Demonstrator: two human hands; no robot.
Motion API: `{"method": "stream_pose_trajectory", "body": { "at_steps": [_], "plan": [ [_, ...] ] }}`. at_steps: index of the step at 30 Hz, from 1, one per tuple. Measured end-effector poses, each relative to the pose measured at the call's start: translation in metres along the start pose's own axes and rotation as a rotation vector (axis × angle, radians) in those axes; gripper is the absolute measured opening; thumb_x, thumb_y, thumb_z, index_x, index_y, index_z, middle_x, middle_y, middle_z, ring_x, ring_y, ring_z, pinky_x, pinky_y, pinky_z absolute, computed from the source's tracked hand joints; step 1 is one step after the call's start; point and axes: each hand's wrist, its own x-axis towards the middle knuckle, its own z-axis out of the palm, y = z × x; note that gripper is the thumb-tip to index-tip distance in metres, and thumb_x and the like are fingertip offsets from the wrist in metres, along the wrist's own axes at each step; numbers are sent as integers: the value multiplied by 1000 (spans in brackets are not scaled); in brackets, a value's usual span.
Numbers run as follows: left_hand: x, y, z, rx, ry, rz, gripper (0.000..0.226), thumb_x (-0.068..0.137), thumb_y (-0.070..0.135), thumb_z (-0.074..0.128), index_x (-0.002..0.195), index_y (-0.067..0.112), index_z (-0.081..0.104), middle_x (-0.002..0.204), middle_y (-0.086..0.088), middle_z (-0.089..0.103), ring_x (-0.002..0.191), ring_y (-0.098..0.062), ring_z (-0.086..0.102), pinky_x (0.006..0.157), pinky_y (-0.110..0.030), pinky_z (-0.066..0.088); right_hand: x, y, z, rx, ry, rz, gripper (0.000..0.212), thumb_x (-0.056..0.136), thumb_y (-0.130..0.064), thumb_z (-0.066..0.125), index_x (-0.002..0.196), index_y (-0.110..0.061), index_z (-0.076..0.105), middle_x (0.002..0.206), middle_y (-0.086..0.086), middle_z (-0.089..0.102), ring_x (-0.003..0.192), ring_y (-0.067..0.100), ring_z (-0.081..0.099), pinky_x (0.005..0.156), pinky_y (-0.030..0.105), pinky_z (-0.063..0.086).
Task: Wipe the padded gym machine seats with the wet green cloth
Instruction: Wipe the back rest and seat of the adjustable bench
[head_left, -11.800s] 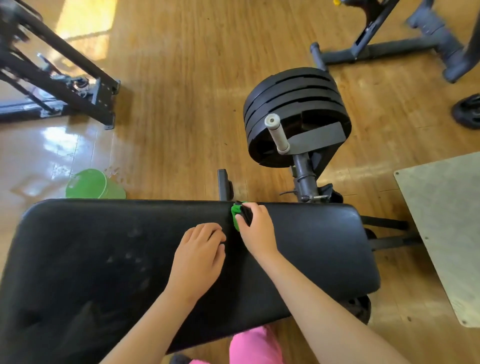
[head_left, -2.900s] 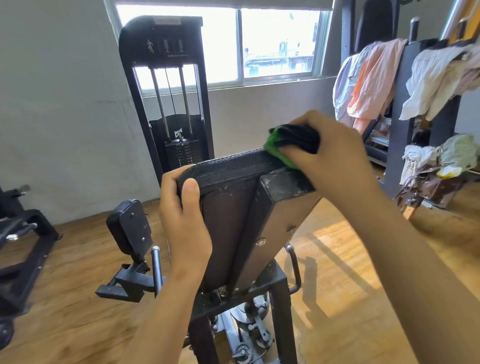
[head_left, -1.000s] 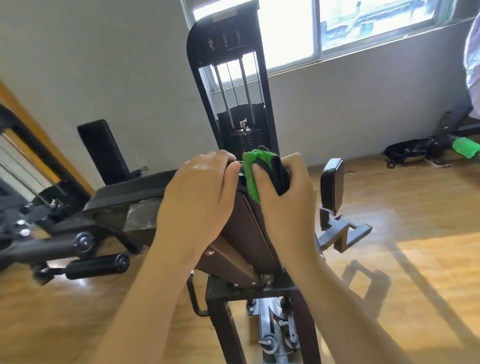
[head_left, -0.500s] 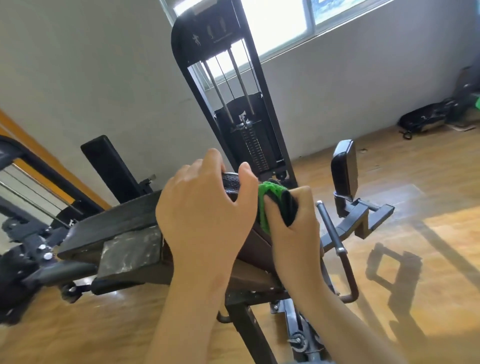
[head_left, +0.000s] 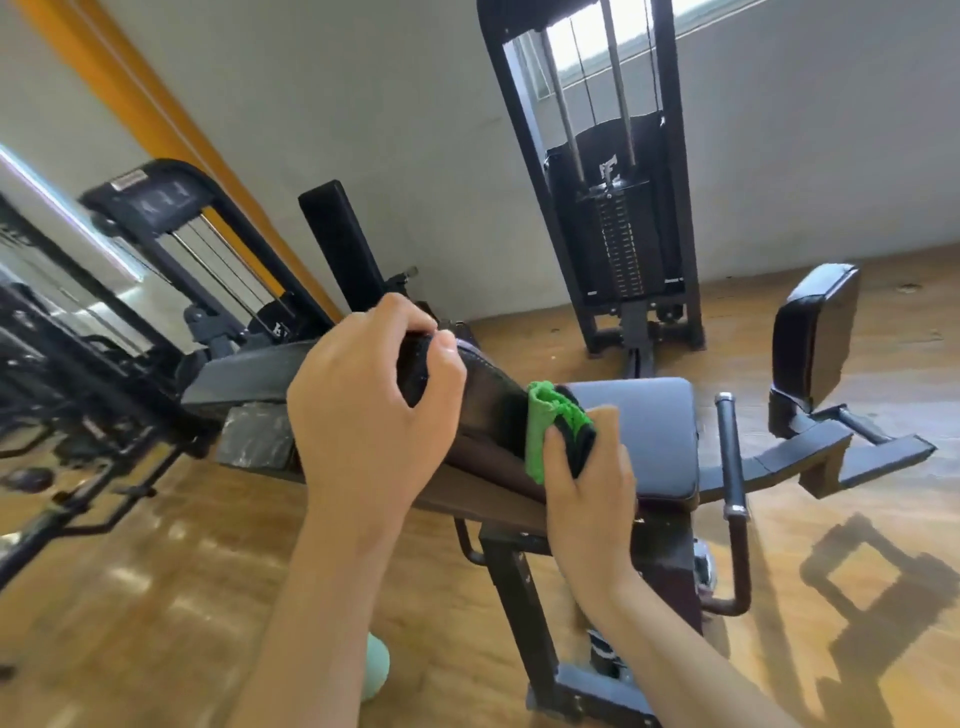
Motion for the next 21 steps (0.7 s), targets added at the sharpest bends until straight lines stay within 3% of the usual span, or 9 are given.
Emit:
{"method": "stream_pose_trajectory", "body": {
  "at_steps": [3, 5, 8, 12, 15, 18, 21],
  "plan": [
    [-2, 2, -1, 9, -1, -10, 32, 92, 33, 40, 89, 14, 65, 78, 4, 64, 72, -8, 56, 66, -7, 34, -1, -2, -6, 71, -61, 41, 25, 93, -43, 52, 81, -35, 32, 72, -11, 48, 65, 13, 50, 56, 32, 46],
    [-1, 3, -1, 17, -4, -20, 30, 92, 31, 40, 89, 13, 64, 78, 4, 63, 71, -8, 55, 65, -7, 33, 0, -12, -10, 173, -110, 87, 27, 92, -30, 61, 82, -30, 35, 73, -10, 49, 67, 11, 52, 57, 25, 46],
    [-1, 5, -2, 27, -12, -30, 27, 92, 28, 41, 88, 13, 63, 74, 4, 61, 67, -9, 53, 61, -11, 34, 4, -44, -14, 293, -197, 71, 23, 91, -30, 63, 89, -25, 40, 77, -13, 54, 74, 5, 57, 59, 17, 47],
    [0, 5, -3, 16, -20, -8, 30, 94, 26, 38, 88, 11, 62, 74, 2, 60, 67, -14, 54, 58, -29, 43, 20, -84, -10, 409, -205, -98, 31, 88, -26, 69, 108, -24, 46, 93, -12, 61, 88, 2, 62, 71, 13, 50],
    [0, 3, -3, 31, -23, 8, 29, 93, 26, 37, 89, 11, 62, 76, 2, 61, 68, -12, 54, 60, -24, 41, 25, -71, -4, 350, -168, -155, 29, 89, -31, 62, 116, -22, 54, 105, -8, 63, 98, 5, 60, 82, 16, 49],
    [0, 2, -1, 31, -9, 17, 29, 91, 27, 40, 90, 11, 64, 77, 3, 62, 69, -11, 54, 61, -17, 38, 20, -23, -4, 287, -144, 17, 25, 92, -35, 57, 114, -24, 55, 103, -8, 62, 96, 6, 59, 81, 23, 50],
    [0, 0, 0, 3, -4, 31, 28, 90, 29, 44, 91, 11, 66, 80, 3, 65, 74, -12, 58, 65, -24, 45, 9, 30, -7, 146, -126, 202, 23, 96, -30, 55, 118, -22, 54, 103, -5, 62, 94, 7, 58, 79, 27, 51]
  ]
}}
